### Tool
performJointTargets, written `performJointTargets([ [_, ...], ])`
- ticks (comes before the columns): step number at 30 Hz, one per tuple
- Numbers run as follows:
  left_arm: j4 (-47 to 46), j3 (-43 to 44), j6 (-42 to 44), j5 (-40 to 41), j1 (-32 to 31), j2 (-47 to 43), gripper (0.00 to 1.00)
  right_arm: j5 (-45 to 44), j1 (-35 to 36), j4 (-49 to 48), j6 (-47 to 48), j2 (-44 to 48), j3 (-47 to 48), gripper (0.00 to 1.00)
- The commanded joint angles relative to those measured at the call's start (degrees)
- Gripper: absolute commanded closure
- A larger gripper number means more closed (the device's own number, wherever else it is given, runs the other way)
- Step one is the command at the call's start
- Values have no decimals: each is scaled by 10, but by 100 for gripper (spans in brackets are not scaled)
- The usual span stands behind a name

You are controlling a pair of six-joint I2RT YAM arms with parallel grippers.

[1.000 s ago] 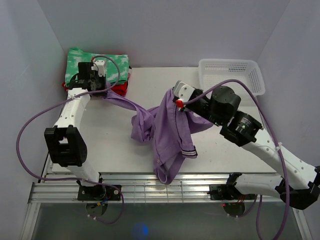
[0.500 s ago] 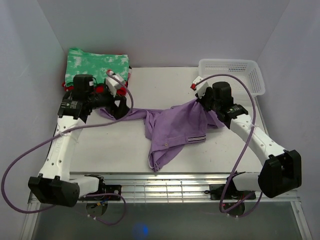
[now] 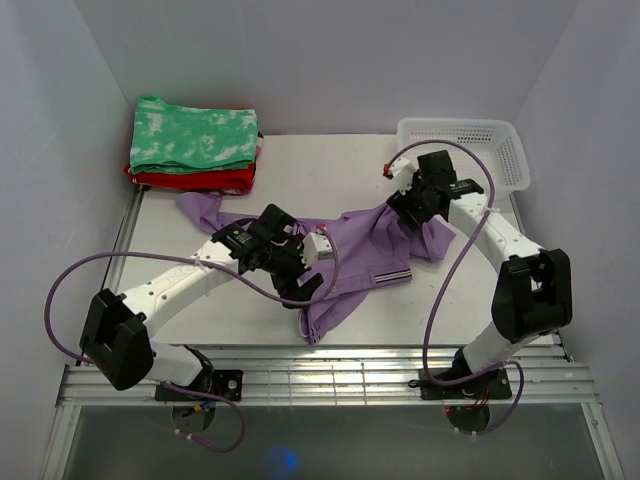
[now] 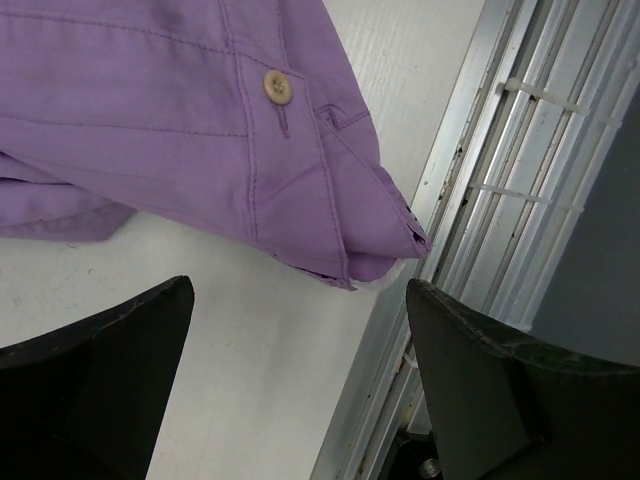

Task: Fold and stack the trousers
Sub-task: Flatten the trousers out

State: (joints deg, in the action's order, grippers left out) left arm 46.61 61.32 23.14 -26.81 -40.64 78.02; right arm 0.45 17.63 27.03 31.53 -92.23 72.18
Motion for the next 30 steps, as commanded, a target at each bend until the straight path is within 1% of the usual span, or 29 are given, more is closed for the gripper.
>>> performJointTargets([
  [1, -6, -12, -26, 26, 1, -20, 2, -5, -22, 86, 35, 59, 28, 26],
  [2, -2, -16, -30, 22, 1, -21, 2, 10, -24, 109, 41, 80, 26, 18],
  [3, -2, -20, -34, 21, 0, -22, 2, 17, -25, 128, 43, 88, 29, 16],
  [4, -3, -27, -41, 19, 0, -22, 2, 47, -25, 151, 45, 94, 38, 15],
  [5, -2, -29, -54, 18, 0, -18, 2, 66, -25, 197, 43, 103, 42, 15],
  [6, 0, -30, -58, 14, -4, -16, 2, 79, -24, 216, 36, 107, 42, 16],
  [7, -1, -37, -63, 13, -6, -12, 2, 116, -24, 236, 28, 122, 33, 17],
  [8, -5, -39, -71, 11, -8, -8, 2, 133, -24, 248, 27, 132, 21, 18],
  [10, -12, -46, -79, 8, -20, -8, 2, 166, -24, 249, 34, 157, -12, 19],
  [11, -23, -53, -91, 11, -31, -12, 2, 170, -23, 241, 48, 186, -47, 19],
  [12, -28, -56, -98, 11, -37, -12, 2, 171, -21, 214, 49, 201, -65, 19],
  [14, -44, -66, -116, 14, -47, -11, 2, 175, -13, 198, 54, 231, -98, 18],
  [17, -69, -77, -140, 29, -63, 10, 2, 159, 6, 173, 56, 245, -119, 19],
  [19, -86, -78, -155, 52, -79, 36, 2, 149, 7, 170, 47, 245, -125, 20],
  [20, -105, -77, -161, 77, -82, 46, 2, 152, 7, 174, 41, 242, -123, 21],
  [21, -113, -70, -165, 91, -85, 71, 3, 155, 6, 180, 20, 243, -120, 21],
  [23, -123, -53, -175, 118, -85, 101, 13, 174, 6, 191, -2, 252, -123, 22],
  [24, -122, -25, -176, 121, -85, 117, 22, 180, 6, 190, -16, 259, -128, 22],
  [25, -119, -8, -176, 124, -85, 144, 41, 190, 6, 189, -42, 273, -136, 22],
  [26, -113, 9, -179, 122, -85, 152, 51, 194, 5, 188, -52, 280, -138, 22],
  [28, -108, 55, -176, 78, -84, 158, 69, 198, 2, 187, -83, 294, -141, 22],
  [29, -109, 69, -179, 58, -84, 149, 90, 196, -4, 186, -95, 296, -139, 22],
  [30, -113, 81, -186, 28, -83, 142, 98, 195, -8, 189, -106, 296, -134, 22],
])
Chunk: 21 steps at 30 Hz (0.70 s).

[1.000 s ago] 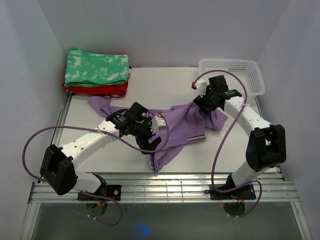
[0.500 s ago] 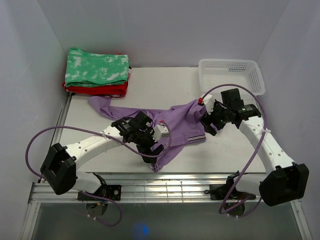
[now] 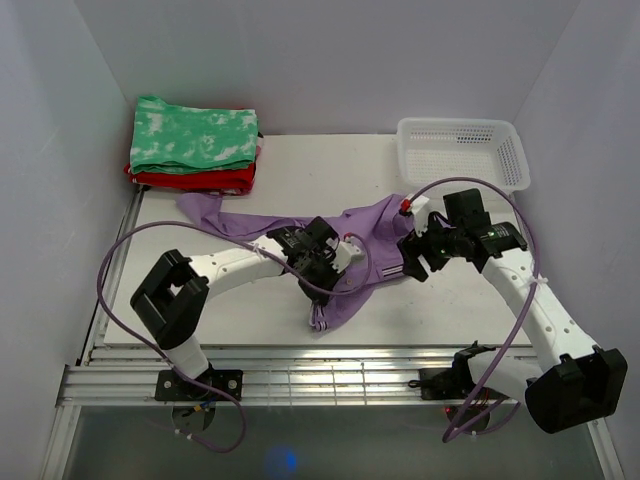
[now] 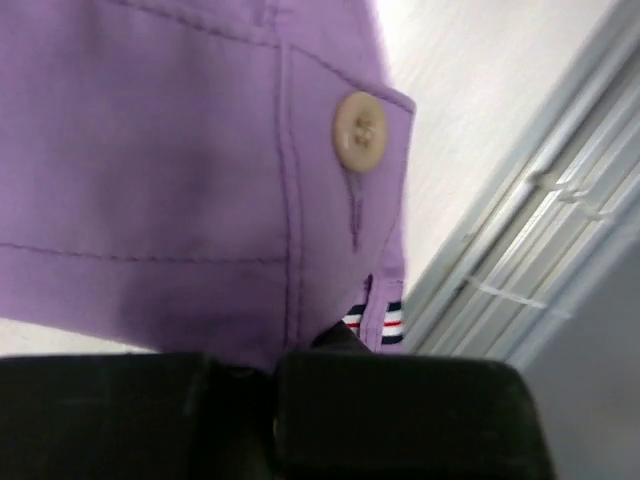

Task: Fold and stack the trousers
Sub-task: Flatten the trousers out

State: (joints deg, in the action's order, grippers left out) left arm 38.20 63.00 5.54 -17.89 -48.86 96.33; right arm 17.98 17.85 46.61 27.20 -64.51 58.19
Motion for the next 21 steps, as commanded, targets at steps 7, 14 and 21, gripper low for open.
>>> performJointTargets([
  [7, -72, 164, -154, -236, 38, -60, 100, 140, -91, 60, -152, -3, 136, 25],
  [14, -167, 164, -216, -252, 38, -56, 100, 304, -166, 85, -267, -39, 156, 19],
  [21, -177, 189, -221, -223, 39, -31, 100, 392, -171, 12, -401, -36, 79, 9],
])
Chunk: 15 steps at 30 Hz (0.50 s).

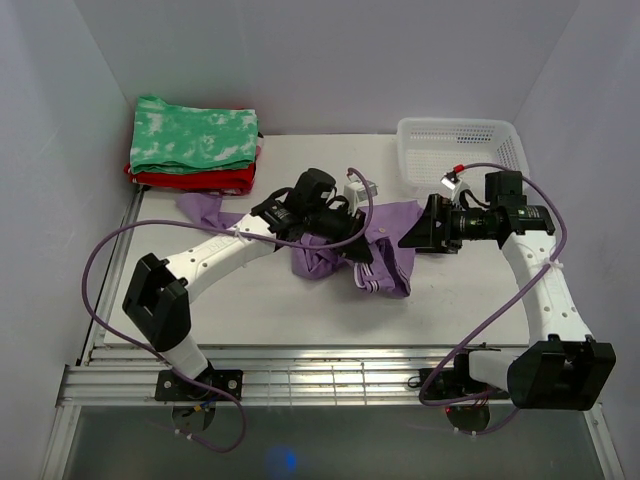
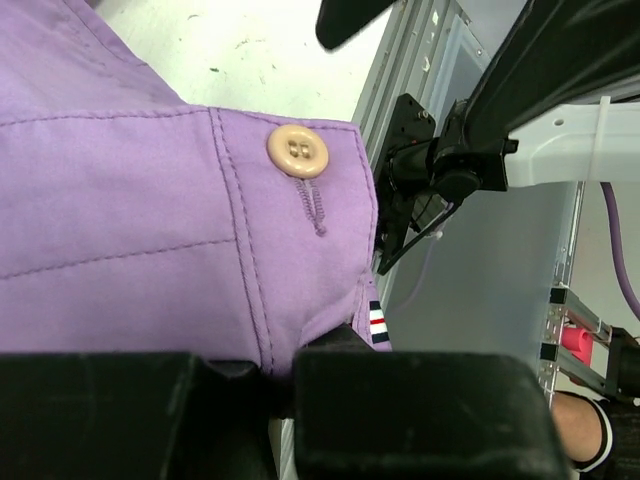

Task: Fold and stack the trousers
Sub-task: Flatten the trousers out

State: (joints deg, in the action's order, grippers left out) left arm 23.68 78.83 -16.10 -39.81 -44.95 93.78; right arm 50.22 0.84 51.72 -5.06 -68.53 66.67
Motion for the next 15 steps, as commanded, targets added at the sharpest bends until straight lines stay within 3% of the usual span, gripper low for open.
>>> performJointTargets([
  [1, -31, 29, -2, -8, -1, -4, 100, 56, -1, -49, -74, 8, 0, 10],
  [7, -45, 19, 0, -71, -1, 0, 100, -134, 80, -143, 29, 42, 5, 10],
  [12, -50, 27, -4, -90, -1, 3, 100, -207, 150, -162, 79, 20, 6, 0],
  [15, -51, 29, -3, -99, -1, -2, 100, -252, 169, -180, 93, 12, -3, 12],
])
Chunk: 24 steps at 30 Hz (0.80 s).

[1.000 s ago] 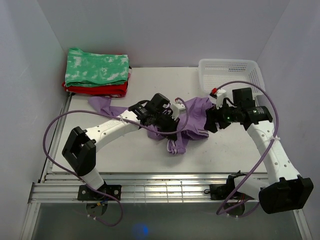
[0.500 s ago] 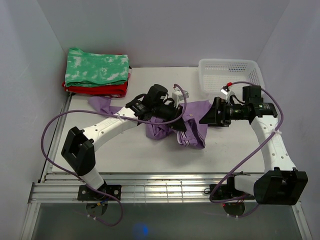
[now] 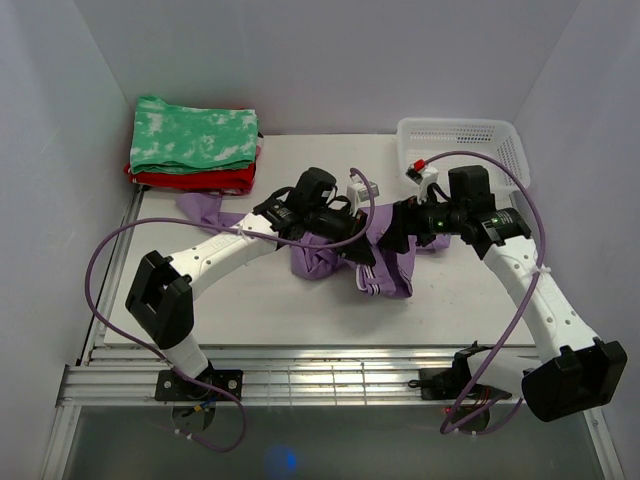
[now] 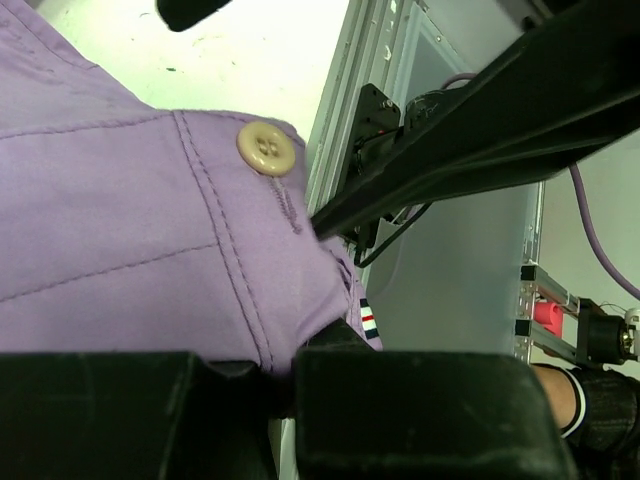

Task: Fold and stack the trousers
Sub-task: Flatten the trousers out

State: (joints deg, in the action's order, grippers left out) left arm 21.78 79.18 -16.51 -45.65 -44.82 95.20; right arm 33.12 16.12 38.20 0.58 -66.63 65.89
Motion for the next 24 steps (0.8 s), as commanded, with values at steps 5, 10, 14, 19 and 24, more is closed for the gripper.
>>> performJointTargets([
  [5, -50, 19, -11, -51, -2, -26, 100, -104, 31, -54, 63, -17, 5, 28],
  [10, -75, 11, -36, -62, -2, -28, 100, -93, 53, -61, 86, -23, 7, 29],
  [14, -100, 5, -56, -92, -2, -32, 100, -108, 75, -78, 104, -7, -11, 27],
  [19, -139, -9, -74, -115, 2, -42, 100, -95, 80, -110, 128, 0, -36, 24],
  [24, -148, -29, -76, -126, 2, -55, 88, -123, 79, -146, 135, -6, -16, 74],
])
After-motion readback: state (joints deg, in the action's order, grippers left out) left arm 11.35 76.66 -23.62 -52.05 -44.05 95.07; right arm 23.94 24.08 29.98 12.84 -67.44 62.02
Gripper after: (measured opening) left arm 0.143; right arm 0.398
